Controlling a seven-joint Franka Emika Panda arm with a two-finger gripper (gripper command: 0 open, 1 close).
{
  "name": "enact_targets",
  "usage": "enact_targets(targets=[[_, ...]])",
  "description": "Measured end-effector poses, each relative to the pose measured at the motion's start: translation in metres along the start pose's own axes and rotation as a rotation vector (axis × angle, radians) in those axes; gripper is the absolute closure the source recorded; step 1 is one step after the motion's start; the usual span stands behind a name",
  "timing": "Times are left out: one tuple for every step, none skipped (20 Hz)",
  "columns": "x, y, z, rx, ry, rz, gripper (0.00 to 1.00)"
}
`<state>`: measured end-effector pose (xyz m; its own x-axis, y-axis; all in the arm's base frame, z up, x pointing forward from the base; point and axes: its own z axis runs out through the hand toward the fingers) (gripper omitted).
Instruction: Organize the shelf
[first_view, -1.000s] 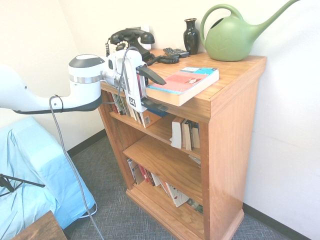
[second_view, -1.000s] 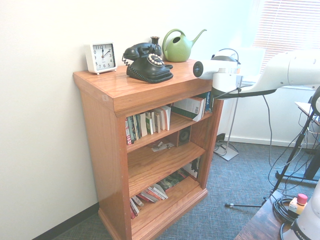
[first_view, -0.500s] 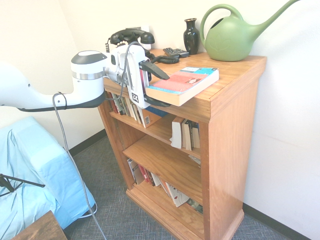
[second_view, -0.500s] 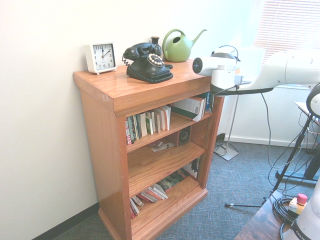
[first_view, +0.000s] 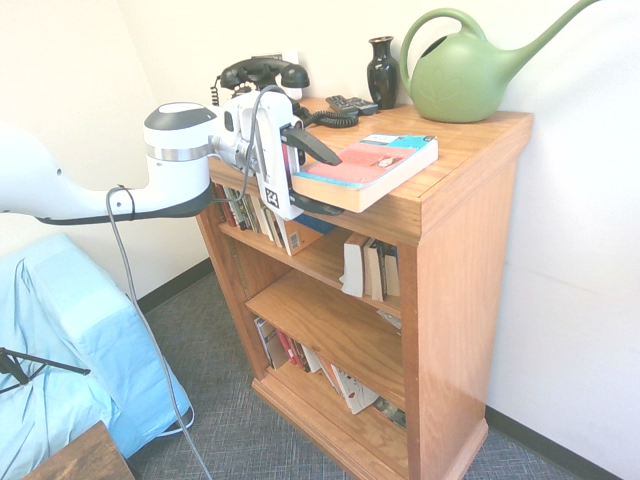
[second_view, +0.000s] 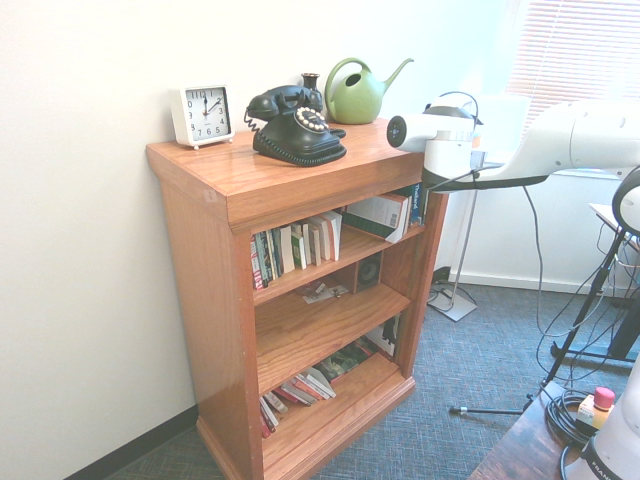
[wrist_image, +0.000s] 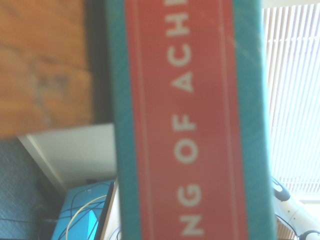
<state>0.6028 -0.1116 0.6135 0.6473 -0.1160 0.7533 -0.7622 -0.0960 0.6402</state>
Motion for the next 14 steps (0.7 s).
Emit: enact_targets(targets=[[0.0,0.0,0.001,-0.002,-0.001,0.0,1.0],[0.0,0.001,0.003,-0.003,-0.002,0.0,1.0],[0.0,0.001,0.003,-0.003,-0.003,0.0,1.0],[0.0,0.0,0.003,-0.002,-0.004,-0.001,1.0],[-0.001,0.0,0.003,-0.001,-0.005,-0.002,1.0],[-0.002,-0.001,0.003,0.0,-0.006,-0.005,1.0],[-0.003,-0.003,0.003,0.002,-0.006,-0.008,1.0],[-0.004,-0.005,0.003,0.005,-0.005,-0.012,1.0],[-0.005,-0.007,0.002,0.01,-0.002,-0.015,1.0],[-0.004,-0.008,0.001,0.016,0.001,-0.015,1.0],[-0.004,-0.009,0.0,0.023,0.005,-0.015,1.0],[-0.004,-0.01,-0.001,0.03,0.009,-0.015,1.0],[-0.003,-0.01,-0.002,0.037,0.013,-0.015,1.0],[-0.003,-0.011,-0.003,0.043,0.016,-0.016,1.0]])
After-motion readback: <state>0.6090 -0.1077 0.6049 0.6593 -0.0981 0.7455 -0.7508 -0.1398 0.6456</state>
